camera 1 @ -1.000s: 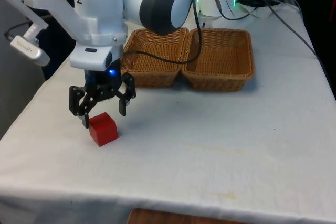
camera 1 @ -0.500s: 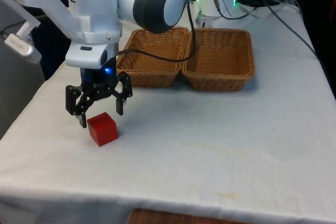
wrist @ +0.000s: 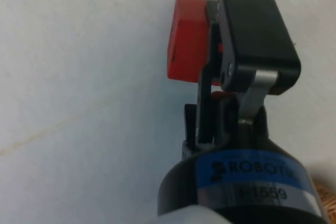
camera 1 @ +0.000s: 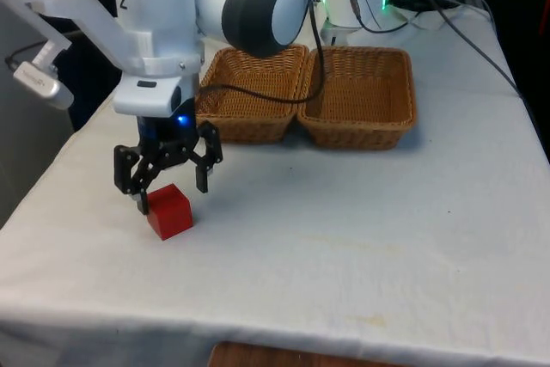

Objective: Pick up the red cube and place it into the right basket.

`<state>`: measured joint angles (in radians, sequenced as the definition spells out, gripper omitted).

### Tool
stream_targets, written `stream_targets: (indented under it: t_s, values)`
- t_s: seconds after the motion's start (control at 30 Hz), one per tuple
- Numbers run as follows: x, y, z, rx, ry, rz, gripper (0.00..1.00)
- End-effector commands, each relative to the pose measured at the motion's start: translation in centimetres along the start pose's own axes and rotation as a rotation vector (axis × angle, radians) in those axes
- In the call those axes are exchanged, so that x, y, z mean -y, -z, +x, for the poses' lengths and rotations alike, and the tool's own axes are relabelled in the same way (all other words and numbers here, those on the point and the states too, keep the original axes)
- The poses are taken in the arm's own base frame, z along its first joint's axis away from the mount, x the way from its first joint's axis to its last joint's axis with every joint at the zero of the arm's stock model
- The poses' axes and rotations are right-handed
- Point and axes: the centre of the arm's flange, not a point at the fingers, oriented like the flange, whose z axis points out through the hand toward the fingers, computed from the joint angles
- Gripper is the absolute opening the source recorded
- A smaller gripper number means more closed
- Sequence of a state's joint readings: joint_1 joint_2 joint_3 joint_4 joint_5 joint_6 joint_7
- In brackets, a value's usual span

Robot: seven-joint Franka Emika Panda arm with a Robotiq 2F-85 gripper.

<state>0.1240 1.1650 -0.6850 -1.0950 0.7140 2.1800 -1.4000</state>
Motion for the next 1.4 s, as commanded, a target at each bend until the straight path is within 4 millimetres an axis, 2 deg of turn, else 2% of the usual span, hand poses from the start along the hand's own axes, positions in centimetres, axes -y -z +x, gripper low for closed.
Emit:
stream_targets:
  t_s: [0.0, 0.27, 0.3, 0.33, 0.43, 0.47, 0.5, 0.53, 0.57, 0.6, 0.7, 0.73, 0.77, 0.83, 0.87, 0.9, 1.03, 1.1, 1.13, 1.2, 1.37]
  values:
    - [-0.2, -0.2, 1.0, 0.000, 0.003, 0.000, 1.00]
    - [0.0, -1.2, 1.4, 0.000, 0.006, 0.001, 1.00]
    - [0.2, -1.1, 0.5, 0.001, 0.006, 0.001, 1.00]
    - [0.0, -1.3, 1.4, -0.001, 0.006, 0.000, 1.00]
    - [0.1, -1.4, 1.5, -0.001, 0.008, -0.001, 1.00]
    - [0.1, -1.5, 1.6, -0.001, 0.008, 0.000, 0.97]
    - [0.1, -1.6, 1.6, -0.001, 0.008, 0.000, 0.89]
    - [0.2, -1.7, 1.6, -0.001, 0.008, 0.001, 0.73]
    - [0.4, -1.6, 0.7, 0.001, 0.008, 0.003, 0.61]
    - [0.1, -1.7, 1.6, -0.002, 0.008, 0.001, 0.61]
    - [0.1, -1.7, 1.6, -0.002, 0.009, -0.001, 0.29]
    - [0.1, -1.7, 1.7, -0.003, 0.009, -0.001, 0.09]
    - [0.1, -1.8, 1.7, -0.003, 0.008, 0.000, 0.00]
    - [0.1, -1.7, 1.7, -0.004, 0.008, -0.001, 0.01]
    - [0.4, -1.7, 0.9, -0.004, 0.008, 0.002, 0.01]
    - [0.1, -1.7, 1.7, -0.004, 0.008, -0.001, 0.01]
    - [0.1, -1.8, 1.7, -0.003, 0.008, -0.002, 0.02]
    - [-0.1, -0.9, 1.4, -0.005, 0.005, 0.000, 0.02]
    - [0.2, -1.4, 0.8, -0.005, 0.006, -0.004, 0.02]
    - [-0.4, -0.2, 1.2, -0.005, 0.001, -0.001, 0.02]
    - [-1.2, 1.6, 0.6, -0.004, -0.023, -0.002, 0.02]
